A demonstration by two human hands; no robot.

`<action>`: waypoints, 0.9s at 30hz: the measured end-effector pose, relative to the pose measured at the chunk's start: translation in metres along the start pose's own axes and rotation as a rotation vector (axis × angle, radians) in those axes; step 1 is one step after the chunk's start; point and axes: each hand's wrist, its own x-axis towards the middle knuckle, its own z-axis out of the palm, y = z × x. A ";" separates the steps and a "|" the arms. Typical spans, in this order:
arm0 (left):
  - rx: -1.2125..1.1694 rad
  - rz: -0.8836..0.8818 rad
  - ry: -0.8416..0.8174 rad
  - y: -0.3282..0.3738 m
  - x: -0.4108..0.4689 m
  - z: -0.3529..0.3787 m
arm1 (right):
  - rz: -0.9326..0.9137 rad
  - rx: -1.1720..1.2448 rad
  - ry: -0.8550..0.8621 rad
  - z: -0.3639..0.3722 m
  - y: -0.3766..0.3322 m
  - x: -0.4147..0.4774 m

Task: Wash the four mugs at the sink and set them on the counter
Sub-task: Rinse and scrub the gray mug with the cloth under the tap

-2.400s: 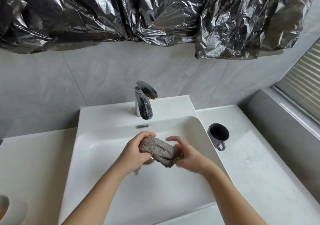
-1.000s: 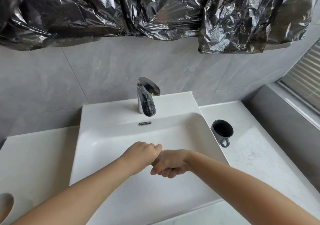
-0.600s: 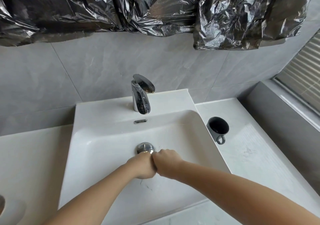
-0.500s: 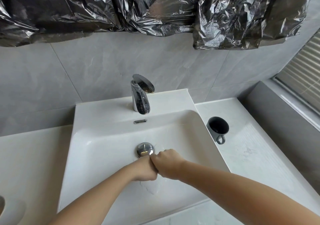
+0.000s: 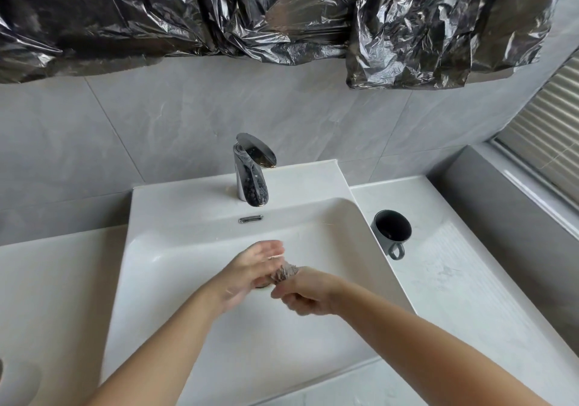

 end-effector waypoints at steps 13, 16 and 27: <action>-0.011 0.001 0.658 -0.015 0.025 0.042 | -0.099 -0.455 0.415 0.042 0.020 0.026; -0.126 -0.026 0.776 -0.013 0.027 0.042 | -0.174 -0.628 0.555 0.049 0.021 0.029; -0.292 -0.057 0.511 -0.012 0.009 0.010 | -0.191 -0.711 0.534 0.036 0.014 0.018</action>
